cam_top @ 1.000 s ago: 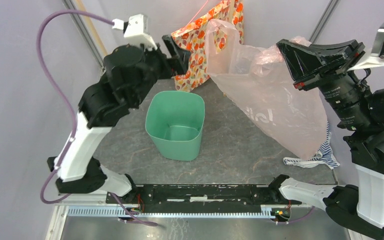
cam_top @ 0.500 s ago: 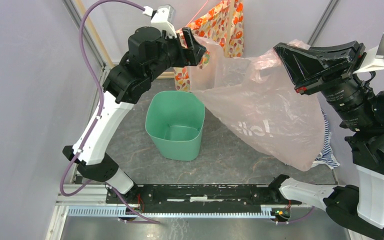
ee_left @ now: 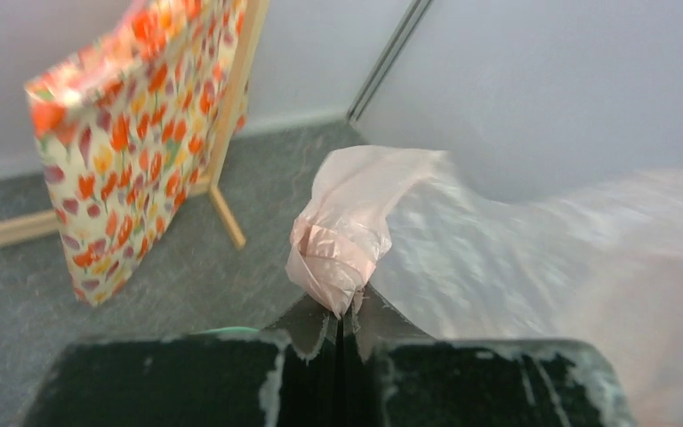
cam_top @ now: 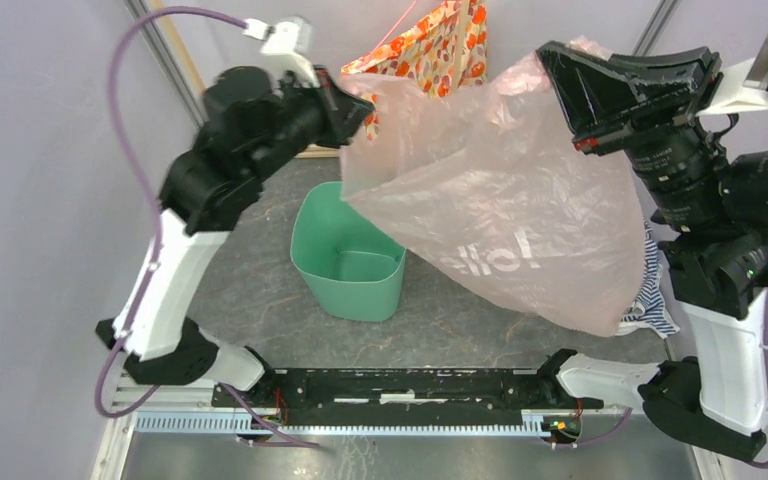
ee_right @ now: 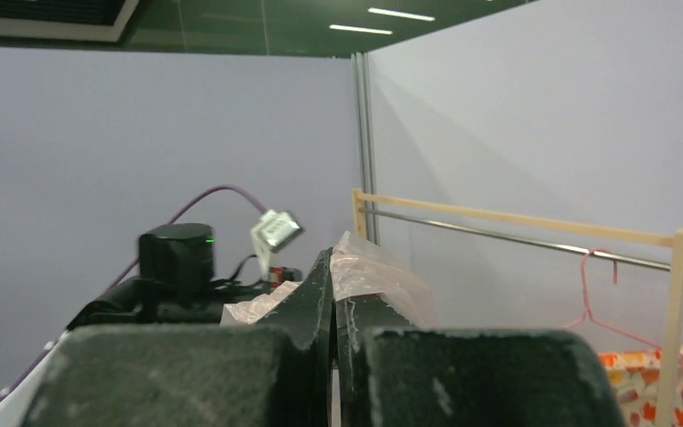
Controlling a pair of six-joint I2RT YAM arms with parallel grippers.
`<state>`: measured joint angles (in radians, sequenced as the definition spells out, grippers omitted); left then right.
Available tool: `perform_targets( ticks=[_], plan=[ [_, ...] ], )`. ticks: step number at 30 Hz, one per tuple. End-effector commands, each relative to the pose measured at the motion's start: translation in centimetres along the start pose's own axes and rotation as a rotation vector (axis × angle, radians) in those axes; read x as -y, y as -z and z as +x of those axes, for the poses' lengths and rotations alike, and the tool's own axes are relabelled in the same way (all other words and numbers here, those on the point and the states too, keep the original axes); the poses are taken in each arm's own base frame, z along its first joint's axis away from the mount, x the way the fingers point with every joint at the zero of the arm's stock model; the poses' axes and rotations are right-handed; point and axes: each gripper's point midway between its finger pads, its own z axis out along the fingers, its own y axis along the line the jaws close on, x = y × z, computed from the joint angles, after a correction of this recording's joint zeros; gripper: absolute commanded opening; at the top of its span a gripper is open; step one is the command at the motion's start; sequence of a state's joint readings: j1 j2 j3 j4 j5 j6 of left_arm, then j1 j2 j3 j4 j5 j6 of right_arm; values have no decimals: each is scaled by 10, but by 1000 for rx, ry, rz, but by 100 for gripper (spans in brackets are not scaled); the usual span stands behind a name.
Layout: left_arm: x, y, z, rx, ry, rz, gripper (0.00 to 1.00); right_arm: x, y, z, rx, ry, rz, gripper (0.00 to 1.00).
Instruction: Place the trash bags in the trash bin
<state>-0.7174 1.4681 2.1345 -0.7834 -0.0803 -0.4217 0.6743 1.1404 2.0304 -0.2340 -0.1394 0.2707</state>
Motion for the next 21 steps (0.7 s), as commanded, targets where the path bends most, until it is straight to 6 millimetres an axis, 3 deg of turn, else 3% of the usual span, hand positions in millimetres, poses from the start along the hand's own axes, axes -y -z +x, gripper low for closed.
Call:
perform_targets(
  ticks=[1, 5, 10, 21],
  plan=[
    [20, 84, -78, 240, 53, 68, 2, -8, -20, -25, 149, -34, -54, 0],
    [14, 115, -96, 307, 64, 34, 2, -10, -37, -24, 198, -84, -81, 0],
    [6, 142, -104, 352, 80, 2, 2, -12, -55, -14, 208, -163, -115, 0],
    [-10, 159, -81, 306, 133, -48, 2, -13, -72, 6, 185, -244, -143, 0]
  ],
)
